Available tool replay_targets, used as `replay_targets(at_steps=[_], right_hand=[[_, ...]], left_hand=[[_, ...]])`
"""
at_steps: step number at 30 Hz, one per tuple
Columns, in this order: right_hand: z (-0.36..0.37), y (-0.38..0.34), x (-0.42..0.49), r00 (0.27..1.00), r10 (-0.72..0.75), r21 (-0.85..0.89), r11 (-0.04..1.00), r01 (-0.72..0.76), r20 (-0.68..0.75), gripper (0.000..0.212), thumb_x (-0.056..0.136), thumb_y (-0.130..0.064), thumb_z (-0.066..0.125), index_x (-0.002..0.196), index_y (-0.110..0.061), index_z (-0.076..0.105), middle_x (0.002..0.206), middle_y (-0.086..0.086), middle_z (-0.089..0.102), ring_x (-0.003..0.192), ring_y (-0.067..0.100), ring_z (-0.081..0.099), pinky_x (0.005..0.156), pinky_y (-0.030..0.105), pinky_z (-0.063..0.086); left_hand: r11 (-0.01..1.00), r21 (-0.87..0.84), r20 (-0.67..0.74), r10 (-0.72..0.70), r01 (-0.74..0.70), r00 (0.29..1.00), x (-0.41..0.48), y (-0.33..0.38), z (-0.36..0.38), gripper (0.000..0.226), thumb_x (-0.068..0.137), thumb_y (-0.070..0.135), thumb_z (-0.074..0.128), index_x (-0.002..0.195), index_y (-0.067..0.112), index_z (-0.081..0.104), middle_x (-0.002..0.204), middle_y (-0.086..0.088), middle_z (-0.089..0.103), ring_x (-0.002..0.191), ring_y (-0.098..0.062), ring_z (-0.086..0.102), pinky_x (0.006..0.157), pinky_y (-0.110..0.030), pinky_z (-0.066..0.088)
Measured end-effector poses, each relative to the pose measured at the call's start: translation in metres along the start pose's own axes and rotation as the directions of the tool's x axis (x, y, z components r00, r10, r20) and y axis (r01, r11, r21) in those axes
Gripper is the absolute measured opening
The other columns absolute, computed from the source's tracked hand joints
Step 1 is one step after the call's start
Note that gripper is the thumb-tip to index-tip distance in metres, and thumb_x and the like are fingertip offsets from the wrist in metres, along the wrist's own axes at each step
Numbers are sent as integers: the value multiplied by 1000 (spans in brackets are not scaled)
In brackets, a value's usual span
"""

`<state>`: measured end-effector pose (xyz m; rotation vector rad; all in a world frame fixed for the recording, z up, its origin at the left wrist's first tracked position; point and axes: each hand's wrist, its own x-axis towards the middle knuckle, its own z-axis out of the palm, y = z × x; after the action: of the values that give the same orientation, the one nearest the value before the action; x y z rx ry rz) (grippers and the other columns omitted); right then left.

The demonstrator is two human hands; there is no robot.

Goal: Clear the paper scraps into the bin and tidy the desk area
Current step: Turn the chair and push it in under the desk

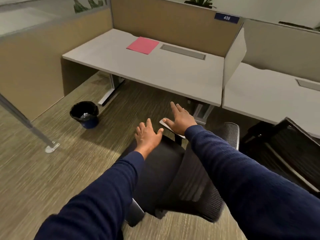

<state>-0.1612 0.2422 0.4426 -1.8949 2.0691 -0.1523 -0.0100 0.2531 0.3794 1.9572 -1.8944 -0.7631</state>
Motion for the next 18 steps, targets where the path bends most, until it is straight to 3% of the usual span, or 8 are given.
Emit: replay_targets(at_steps=[5,8,11,14,16,18], right_hand=[[-8,63,-40,994,-83,-47,995,86,69,85,92,-64,48,159,-26,12,166,8,21,151,30,24,120,51,26],[-14,107,-60,988,-123,-106,985,133,96,75,93,-63,47,154,-21,34,159,5,38,146,27,36,117,47,34],[-15,147,-77,983,-158,-159,972,171,90,61,91,-67,44,132,-26,60,136,1,61,127,25,56,103,41,47],[-9,184,-97,978,-182,-159,968,196,102,54,90,-68,42,116,-29,68,119,-3,68,112,22,62,95,40,50],[-4,204,-110,973,-204,-180,959,220,106,52,91,-68,41,113,-29,70,119,-4,68,116,22,60,100,40,47],[6,217,-119,971,-220,-226,945,236,92,51,92,-66,43,115,-29,71,131,-2,65,133,24,51,112,41,37]], left_hand=[[999,-17,50,-39,40,998,-65,39,43,80,92,60,50,154,18,25,151,-14,35,138,-35,33,111,-50,32],[1000,-16,95,-3,4,995,-100,66,66,78,91,62,50,152,19,29,149,-13,37,138,-35,33,111,-50,32],[999,-12,158,45,-44,986,-125,89,85,74,89,64,50,146,19,38,144,-12,42,136,-34,36,110,-50,33],[996,-12,262,86,-86,961,-146,108,102,68,86,69,49,133,19,51,135,-13,50,131,-36,44,106,-49,37],[994,-28,341,109,-106,934,-159,118,111,73,81,77,48,126,19,55,130,-13,52,128,-37,47,105,-49,40],[989,-22,395,143,-146,907,-171,122,118,86,71,83,51,129,20,52,131,-13,52,128,-36,47,105,-49,40]])
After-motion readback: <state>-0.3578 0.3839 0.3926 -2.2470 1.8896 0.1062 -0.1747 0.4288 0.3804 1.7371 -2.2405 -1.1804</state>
